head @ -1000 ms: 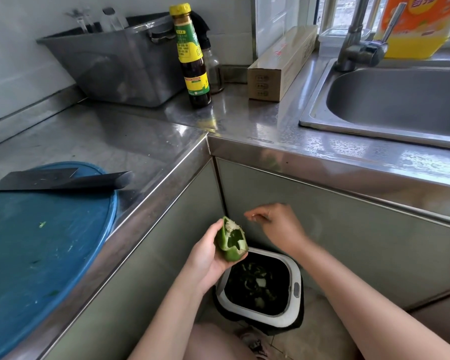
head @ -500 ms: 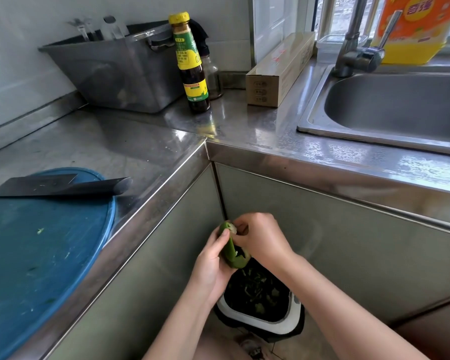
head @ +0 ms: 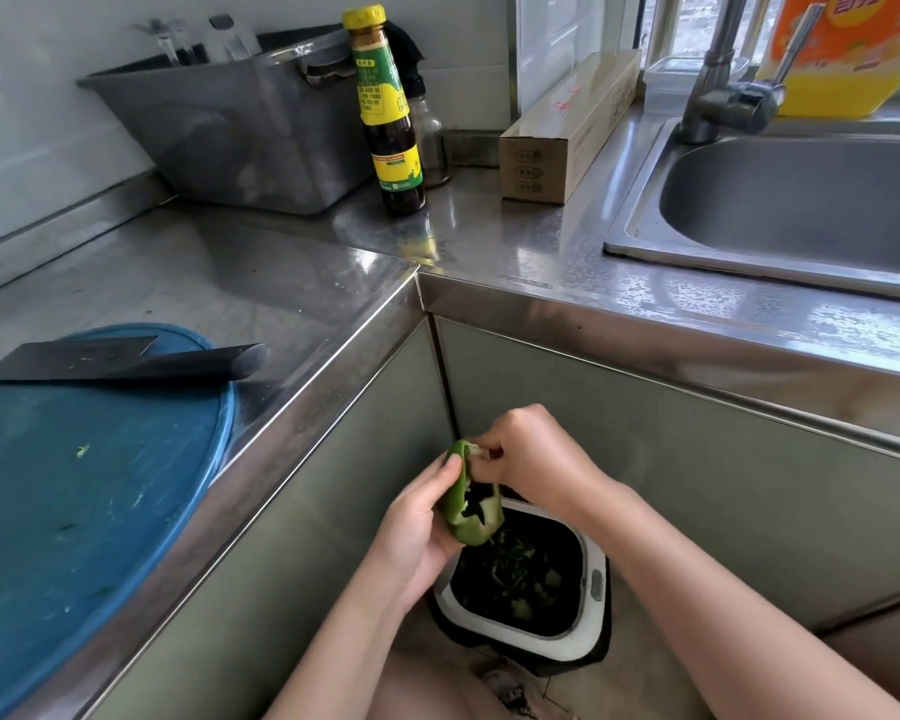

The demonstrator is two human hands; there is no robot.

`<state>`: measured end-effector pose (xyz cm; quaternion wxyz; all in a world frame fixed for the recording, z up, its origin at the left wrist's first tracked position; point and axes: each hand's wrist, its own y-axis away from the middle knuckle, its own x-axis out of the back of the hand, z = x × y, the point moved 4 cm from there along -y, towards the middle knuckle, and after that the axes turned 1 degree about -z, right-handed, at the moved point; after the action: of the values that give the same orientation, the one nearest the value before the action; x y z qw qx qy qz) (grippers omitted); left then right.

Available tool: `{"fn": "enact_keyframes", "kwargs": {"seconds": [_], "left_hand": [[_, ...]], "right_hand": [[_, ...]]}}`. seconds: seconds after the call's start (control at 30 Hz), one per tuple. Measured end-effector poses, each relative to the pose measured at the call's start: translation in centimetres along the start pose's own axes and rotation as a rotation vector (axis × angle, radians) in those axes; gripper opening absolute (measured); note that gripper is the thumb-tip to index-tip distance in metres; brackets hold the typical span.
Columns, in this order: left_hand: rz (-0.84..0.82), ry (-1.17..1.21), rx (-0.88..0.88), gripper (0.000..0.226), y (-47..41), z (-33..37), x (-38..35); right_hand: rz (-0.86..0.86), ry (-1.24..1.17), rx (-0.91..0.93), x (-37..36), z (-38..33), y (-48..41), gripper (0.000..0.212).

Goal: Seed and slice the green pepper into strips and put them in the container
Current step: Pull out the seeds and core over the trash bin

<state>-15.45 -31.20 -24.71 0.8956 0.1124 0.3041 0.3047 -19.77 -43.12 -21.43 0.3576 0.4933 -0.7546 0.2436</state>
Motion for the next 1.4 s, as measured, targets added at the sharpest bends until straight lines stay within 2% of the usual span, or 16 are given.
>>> {"fn": "enact_keyframes", "kwargs": {"seconds": [0.1,0.23,0.3,0.43,0.7,0.8,0.97,1.03,1.07,1.1,1.17,1.23,1.3,1.37,1.4], "left_hand": [[-0.031,-0.010,0.029,0.040,0.1,0.0,0.2],[-0.053,-0.008,0.060,0.040,0.1,0.2,0.2],[-0.066,-0.008,0.081,0.039,0.1,0.3,0.2],[-0.091,-0.009,0.120,0.038,0.0,0.4,0.2],[-0.032,-0.051,0.283,0.043,-1.3,0.5,0.5],[-0.084,-0.066,0.351,0.040,-1.6,0.6,0.7],[-0.208,-0.117,0.460,0.043,-1.4,0.5,1.2],[-0.238,-0.106,0.488,0.046,-1.4,0.3,1.1],[-0.249,-0.098,0.497,0.047,-1.4,0.3,1.1],[-0.252,-0.092,0.502,0.048,-1.5,0.3,1.1],[-0.243,-0.076,0.507,0.048,-1.4,0.3,1.4],[-0.209,-0.051,0.496,0.048,-1.3,0.5,1.9],[-0.147,-0.008,0.444,0.047,-1.4,0.7,2.4],[-0.083,0.070,0.367,0.048,-1.5,0.8,2.7],[-0.056,0.111,0.331,0.049,-1.6,0.8,2.8]], "right_hand": [[-0.027,-0.102,0.043,0.5,0.4,0.0,0.019],[-0.122,-0.236,-0.014,1.3,0.5,0.1,0.014],[-0.184,-0.269,-0.027,1.5,0.6,0.1,0.019],[-0.271,-0.308,-0.040,1.6,1.3,-0.4,0.012],[-0.397,-0.467,-0.119,1.0,3.6,-2.4,0.013],[-0.508,-0.629,-0.171,0.5,4.5,-2.3,0.014],[-0.667,-0.895,-0.264,-1.6,6.9,-1.4,0.036],[-0.700,-0.987,-0.287,-2.3,7.4,-1.2,0.026],[-0.712,-1.042,-0.298,-2.5,7.5,-1.0,0.016],[-0.716,-1.111,-0.293,-2.7,7.7,-0.9,0.017],[-0.710,-1.272,-0.300,-2.9,8.5,-0.8,0.039],[-0.619,-1.352,-0.338,-2.9,9.5,-0.9,0.044],[-0.511,-1.200,-0.421,-3.3,10.4,-1.0,0.031],[-0.430,-0.836,-0.451,-4.2,11.2,-1.3,0.014],[-0.386,-0.646,-0.453,-4.7,11.5,-1.5,0.012]]}}
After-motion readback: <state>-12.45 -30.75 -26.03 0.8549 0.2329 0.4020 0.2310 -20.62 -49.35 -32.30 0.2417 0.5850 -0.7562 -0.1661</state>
